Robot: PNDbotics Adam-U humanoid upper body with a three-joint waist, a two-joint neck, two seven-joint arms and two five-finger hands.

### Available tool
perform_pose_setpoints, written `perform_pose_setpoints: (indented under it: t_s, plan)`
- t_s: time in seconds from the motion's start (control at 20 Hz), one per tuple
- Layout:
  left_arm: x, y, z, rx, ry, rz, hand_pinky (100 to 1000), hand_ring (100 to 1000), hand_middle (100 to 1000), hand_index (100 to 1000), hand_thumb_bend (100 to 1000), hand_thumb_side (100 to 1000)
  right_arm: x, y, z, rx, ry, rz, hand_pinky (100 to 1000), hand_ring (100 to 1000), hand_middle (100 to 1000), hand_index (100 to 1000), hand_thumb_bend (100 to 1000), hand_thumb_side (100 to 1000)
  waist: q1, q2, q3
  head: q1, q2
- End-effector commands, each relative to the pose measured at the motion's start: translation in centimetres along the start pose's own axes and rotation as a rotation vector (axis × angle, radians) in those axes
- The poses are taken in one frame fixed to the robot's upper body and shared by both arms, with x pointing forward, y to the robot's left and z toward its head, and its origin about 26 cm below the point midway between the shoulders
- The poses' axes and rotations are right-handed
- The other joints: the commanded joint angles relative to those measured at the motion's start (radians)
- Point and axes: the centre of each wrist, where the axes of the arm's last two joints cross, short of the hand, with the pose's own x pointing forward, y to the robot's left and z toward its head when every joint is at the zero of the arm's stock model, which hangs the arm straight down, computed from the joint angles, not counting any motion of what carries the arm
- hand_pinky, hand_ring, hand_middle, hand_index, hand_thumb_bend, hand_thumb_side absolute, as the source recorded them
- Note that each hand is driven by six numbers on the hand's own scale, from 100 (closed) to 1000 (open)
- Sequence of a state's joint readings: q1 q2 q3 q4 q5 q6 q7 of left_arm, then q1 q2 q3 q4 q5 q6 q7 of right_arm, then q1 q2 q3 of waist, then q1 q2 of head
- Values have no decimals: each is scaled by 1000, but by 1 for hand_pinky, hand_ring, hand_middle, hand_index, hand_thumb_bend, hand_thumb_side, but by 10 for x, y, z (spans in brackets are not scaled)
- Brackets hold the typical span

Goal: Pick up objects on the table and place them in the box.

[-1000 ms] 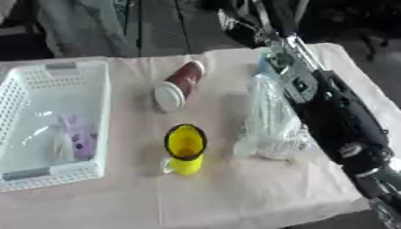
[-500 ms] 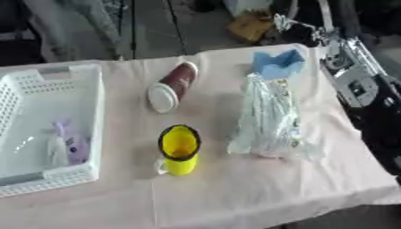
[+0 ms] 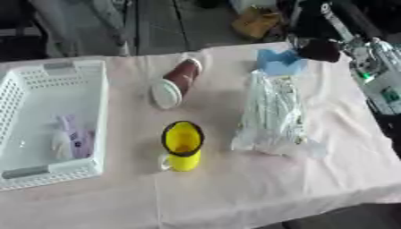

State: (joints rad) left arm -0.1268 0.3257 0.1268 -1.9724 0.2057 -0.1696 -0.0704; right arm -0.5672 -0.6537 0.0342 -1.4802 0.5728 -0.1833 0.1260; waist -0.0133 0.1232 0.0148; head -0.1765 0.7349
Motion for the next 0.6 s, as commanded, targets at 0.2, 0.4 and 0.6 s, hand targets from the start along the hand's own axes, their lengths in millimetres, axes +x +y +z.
perform_pose_setpoints:
  t_s: [0.2, 0.4, 0.6]
  plan:
    - [4, 7, -2, -1, -4, -40, 337, 782, 758, 786, 275, 926, -11, -29, 16, 109, 28, 44, 775, 862, 943, 993, 168, 614, -2, -14, -5, 13, 2]
    - [4, 9, -1, 10, 1, -51, 334, 790, 766, 785, 271, 925, -14, -30, 22, 141, 46, 39, 752, 855, 939, 998, 150, 587, 1, -12, -4, 20, -2]
    - [4, 10, -2, 25, 5, -62, 335, 805, 787, 786, 269, 923, -15, -30, 27, 120, 57, 15, 693, 822, 912, 998, 117, 554, 2, -10, -4, 27, -7]
